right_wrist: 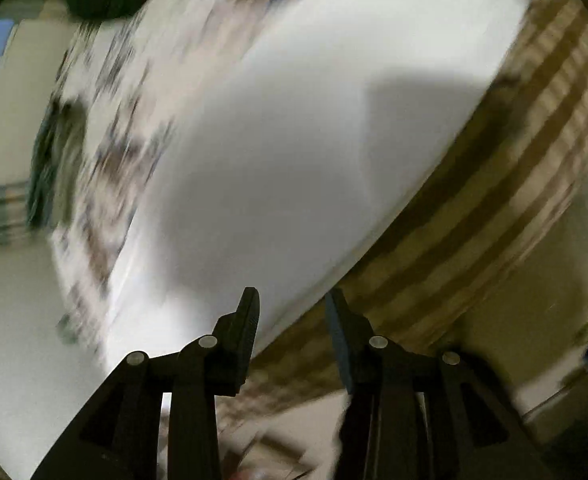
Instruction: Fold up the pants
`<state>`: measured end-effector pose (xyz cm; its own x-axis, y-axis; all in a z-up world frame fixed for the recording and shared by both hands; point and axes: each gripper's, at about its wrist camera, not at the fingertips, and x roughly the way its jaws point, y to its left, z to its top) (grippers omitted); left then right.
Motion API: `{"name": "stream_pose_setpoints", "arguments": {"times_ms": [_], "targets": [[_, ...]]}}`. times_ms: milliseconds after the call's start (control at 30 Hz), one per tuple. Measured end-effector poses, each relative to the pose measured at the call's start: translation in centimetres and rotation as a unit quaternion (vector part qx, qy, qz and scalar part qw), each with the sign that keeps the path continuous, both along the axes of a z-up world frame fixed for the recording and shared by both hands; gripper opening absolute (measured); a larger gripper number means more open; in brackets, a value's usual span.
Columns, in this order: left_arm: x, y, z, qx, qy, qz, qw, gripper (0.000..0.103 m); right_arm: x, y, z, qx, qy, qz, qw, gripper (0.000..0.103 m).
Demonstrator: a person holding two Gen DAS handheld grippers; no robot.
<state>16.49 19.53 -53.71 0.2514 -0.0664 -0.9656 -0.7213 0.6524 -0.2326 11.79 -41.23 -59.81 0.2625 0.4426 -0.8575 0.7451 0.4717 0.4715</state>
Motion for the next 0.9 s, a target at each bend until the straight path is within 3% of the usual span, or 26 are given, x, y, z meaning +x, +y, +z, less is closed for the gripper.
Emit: {"name": "stream_pose_setpoints", "arguments": {"times_ms": [100, 233, 300, 333, 433, 633, 767, 833, 900], "targets": [[0.0, -0.5, 0.9, 0.021, -0.014, -0.004, 0.9997, 0.01, 1.0, 3.3, -2.5, 0.034, 0.011, -0.007, 0.999, 0.037], [-0.8, -0.3, 1.9, 0.024, -0.029, -0.008, 0.9993, 0.009, 1.2, 5.3, -5.0, 0.057, 0.013, -0.047, 0.997, 0.037], [-1.0, 0.4, 2.0, 0.009, -0.032, 0.0, 0.9994, 0.009, 0.9, 6.4, -5.6, 0.054, 0.017, -0.071, 0.996, 0.028], [-1.2, 0.8, 2.1, 0.003, -0.033, 0.003, 0.9995, 0.009, 1.0, 6.5, -5.7, 0.052, 0.018, -0.074, 0.996, 0.013], [-1.6, 1.3, 2.3, -0.009, -0.032, 0.003, 0.9994, 0.009, 1.5, 7.1, -4.6, 0.022, 0.018, -0.053, 0.998, 0.003], [-2.2, 2.0, 3.1, -0.01, -0.027, 0.001, 0.9996, 0.009, 0.9, 8.0, -1.8, -0.003, 0.029, 0.002, 1.0, 0.002], [-1.8, 2.1, 1.0, -0.013, 0.0, -0.015, 0.9998, 0.013, 1.3, 7.9, -3.5, 0.006, 0.043, 0.012, 0.999, 0.004], [-1.4, 1.9, 0.5, -0.021, 0.015, -0.025, 0.9994, 0.013, 1.5, 7.4, -4.5, 0.028, 0.058, 0.017, 0.998, 0.011], [-1.2, 1.4, 1.6, -0.003, 0.015, -0.037, 0.9992, 0.015, 1.5, 6.9, -4.0, 0.028, 0.053, 0.029, 0.998, 0.025]]}}
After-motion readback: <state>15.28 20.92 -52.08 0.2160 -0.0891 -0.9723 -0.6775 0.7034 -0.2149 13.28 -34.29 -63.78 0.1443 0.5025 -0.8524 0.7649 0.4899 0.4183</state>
